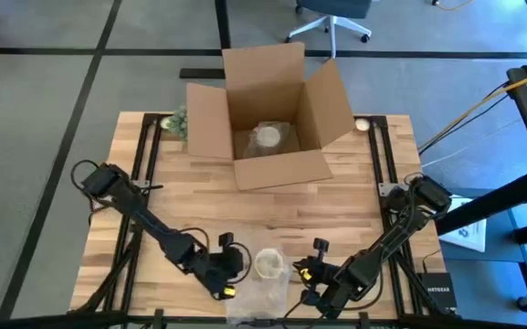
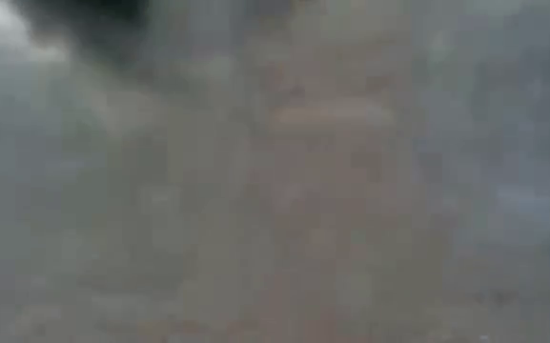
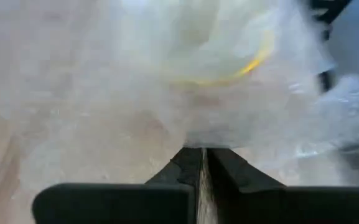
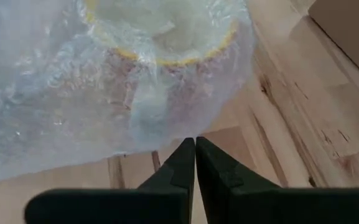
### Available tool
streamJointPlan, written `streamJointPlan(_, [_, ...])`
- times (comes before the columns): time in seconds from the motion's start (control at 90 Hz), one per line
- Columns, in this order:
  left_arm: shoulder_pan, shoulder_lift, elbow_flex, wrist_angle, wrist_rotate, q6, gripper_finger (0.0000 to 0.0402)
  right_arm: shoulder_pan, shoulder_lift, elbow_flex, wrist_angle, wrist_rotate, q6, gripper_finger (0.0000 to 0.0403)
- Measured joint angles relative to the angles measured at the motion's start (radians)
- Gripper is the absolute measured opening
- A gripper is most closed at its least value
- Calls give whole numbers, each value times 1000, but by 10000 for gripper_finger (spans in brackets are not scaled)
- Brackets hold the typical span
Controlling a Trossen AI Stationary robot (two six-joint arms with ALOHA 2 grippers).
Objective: Wrap mug
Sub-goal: Wrap the orange mug with transparent bubble wrap
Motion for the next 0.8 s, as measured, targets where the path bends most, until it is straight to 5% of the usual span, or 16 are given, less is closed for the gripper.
streamJointPlan(0.244, [19, -59, 0, 162, -86, 125, 0, -13, 0, 0, 3, -9, 0, 1])
streamJointPlan(0.4, [85, -58, 0, 342, -13, 237, 0, -20, 0, 0, 3, -20, 0, 1])
streamJointPlan(0.8, [204, 61, 1, 430, 104, 204, 0, -26, -3, 6, -33, -51, 0, 1])
